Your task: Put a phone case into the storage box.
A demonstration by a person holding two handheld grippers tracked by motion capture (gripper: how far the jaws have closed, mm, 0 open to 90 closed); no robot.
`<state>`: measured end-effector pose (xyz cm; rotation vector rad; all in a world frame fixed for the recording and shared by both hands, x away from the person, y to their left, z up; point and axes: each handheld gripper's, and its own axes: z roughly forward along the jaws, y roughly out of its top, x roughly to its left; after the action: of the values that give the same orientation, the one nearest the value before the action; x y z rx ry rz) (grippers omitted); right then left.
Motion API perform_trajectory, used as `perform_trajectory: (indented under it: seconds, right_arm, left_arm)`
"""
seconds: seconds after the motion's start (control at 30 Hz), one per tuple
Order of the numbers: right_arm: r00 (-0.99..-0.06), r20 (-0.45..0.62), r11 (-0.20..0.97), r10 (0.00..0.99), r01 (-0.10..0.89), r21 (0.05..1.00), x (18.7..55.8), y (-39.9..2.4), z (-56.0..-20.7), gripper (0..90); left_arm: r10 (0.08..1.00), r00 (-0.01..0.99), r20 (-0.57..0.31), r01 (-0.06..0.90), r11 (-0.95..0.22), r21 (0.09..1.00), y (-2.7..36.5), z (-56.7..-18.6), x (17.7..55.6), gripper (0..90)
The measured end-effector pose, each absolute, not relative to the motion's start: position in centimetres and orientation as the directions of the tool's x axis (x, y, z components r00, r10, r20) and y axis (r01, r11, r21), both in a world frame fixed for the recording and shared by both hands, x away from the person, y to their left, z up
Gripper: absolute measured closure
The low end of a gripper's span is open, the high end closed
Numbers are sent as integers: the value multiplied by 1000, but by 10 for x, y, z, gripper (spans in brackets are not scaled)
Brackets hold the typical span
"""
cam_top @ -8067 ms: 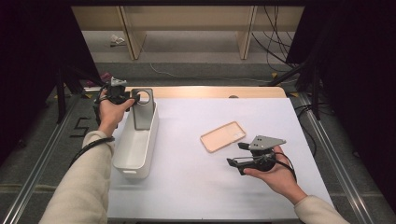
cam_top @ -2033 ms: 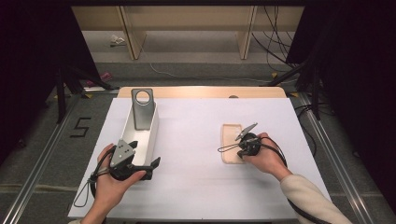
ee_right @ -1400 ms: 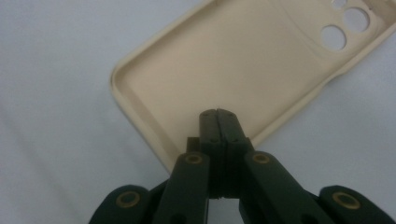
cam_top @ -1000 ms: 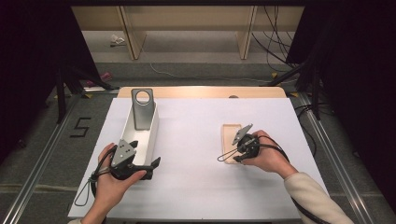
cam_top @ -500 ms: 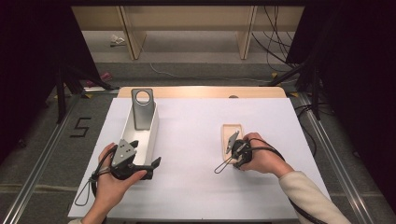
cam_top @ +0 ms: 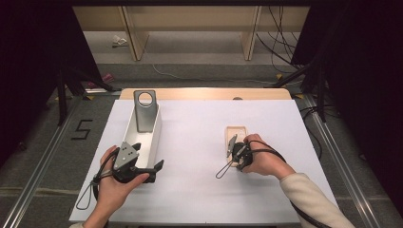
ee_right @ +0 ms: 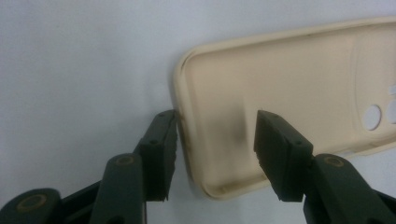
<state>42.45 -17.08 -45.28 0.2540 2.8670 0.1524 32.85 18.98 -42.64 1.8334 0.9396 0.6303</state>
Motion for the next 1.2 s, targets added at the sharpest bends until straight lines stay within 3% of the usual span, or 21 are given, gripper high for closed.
perform_trajectory:
  seconds: [0.6, 1.2]
  right_arm:
    - [-967, -227, 993, 113, 103, 58, 422, -162, -453, 669]
    - [-972, -221, 997, 75, 65, 52, 418, -159, -455, 846]
  left_arm:
    - [817, 576, 22, 331, -257, 908, 188, -427, 328, 26]
    - [814, 581, 22, 328, -259, 909, 187, -427, 329, 26]
